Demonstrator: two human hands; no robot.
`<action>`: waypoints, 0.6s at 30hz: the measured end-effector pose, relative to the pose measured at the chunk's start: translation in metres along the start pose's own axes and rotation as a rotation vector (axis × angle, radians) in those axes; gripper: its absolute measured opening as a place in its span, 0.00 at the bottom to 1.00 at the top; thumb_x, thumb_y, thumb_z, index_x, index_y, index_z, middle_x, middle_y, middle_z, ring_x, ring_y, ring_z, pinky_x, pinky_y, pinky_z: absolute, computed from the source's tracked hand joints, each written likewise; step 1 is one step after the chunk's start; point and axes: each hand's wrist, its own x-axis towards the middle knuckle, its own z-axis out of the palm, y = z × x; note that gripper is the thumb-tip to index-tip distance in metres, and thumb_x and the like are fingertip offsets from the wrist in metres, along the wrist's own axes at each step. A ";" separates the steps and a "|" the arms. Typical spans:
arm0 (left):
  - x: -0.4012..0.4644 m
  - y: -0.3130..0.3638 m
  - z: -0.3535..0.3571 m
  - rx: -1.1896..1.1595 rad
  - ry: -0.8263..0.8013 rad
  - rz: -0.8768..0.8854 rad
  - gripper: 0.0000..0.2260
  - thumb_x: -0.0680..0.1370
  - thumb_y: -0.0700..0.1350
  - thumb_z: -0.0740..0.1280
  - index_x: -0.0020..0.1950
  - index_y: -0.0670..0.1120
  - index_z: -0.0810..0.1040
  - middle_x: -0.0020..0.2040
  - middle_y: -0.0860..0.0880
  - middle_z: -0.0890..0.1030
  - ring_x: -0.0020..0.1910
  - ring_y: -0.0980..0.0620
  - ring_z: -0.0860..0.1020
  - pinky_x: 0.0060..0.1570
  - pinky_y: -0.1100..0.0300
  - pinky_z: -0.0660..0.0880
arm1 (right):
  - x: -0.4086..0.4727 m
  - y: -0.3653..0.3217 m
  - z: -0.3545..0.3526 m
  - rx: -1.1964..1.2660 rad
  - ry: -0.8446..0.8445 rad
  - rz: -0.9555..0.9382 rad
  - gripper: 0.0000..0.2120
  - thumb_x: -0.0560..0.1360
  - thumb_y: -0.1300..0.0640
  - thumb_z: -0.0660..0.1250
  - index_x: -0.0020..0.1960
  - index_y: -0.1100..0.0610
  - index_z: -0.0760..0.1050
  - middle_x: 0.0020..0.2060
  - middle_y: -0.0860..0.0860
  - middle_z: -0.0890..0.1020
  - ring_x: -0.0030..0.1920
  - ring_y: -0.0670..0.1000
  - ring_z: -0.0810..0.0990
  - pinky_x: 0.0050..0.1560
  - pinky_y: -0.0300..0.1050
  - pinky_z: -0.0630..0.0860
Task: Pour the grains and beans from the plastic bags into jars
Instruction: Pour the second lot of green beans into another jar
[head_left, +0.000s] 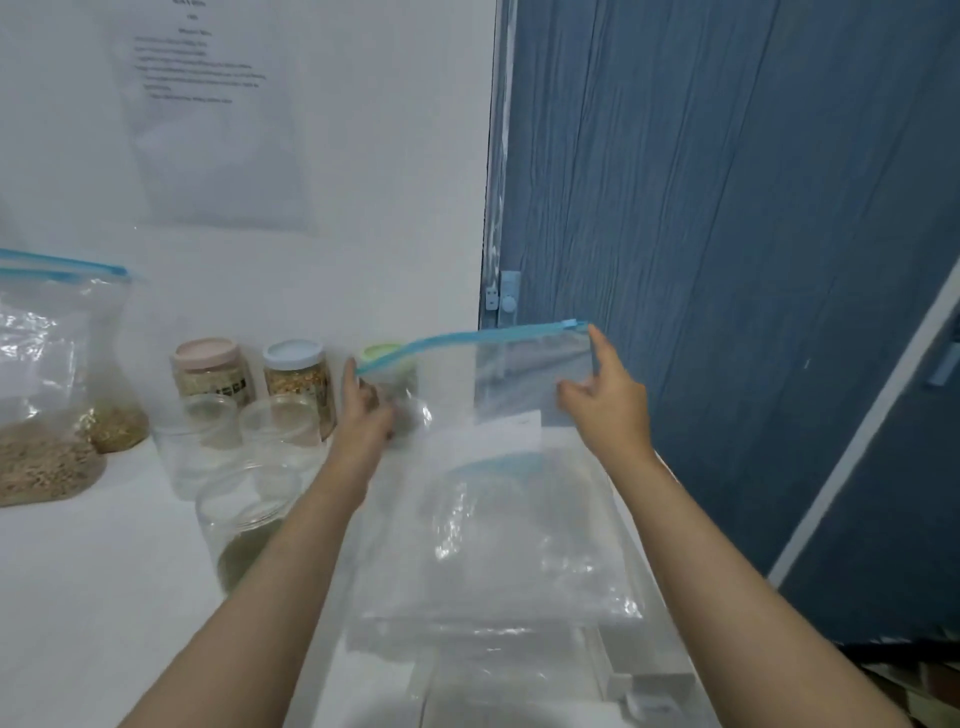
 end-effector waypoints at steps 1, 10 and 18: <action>-0.008 -0.014 0.005 0.100 -0.047 -0.030 0.39 0.81 0.35 0.61 0.80 0.58 0.41 0.75 0.49 0.65 0.67 0.50 0.71 0.58 0.55 0.72 | -0.001 0.016 0.005 0.012 -0.046 0.053 0.35 0.76 0.60 0.67 0.79 0.44 0.58 0.33 0.52 0.76 0.34 0.50 0.74 0.40 0.42 0.74; -0.038 -0.103 0.020 0.919 -0.314 -0.080 0.38 0.81 0.57 0.62 0.81 0.54 0.40 0.79 0.50 0.62 0.75 0.44 0.64 0.70 0.51 0.62 | -0.001 0.113 0.026 -0.177 -0.255 0.183 0.36 0.82 0.48 0.63 0.81 0.44 0.44 0.44 0.51 0.85 0.52 0.55 0.80 0.64 0.56 0.72; -0.044 -0.119 0.031 0.950 -0.293 -0.043 0.32 0.83 0.54 0.60 0.81 0.50 0.48 0.80 0.46 0.59 0.78 0.44 0.55 0.77 0.49 0.51 | -0.024 0.166 -0.003 -0.422 -0.351 0.478 0.26 0.84 0.44 0.54 0.80 0.50 0.58 0.74 0.53 0.68 0.74 0.62 0.62 0.70 0.58 0.62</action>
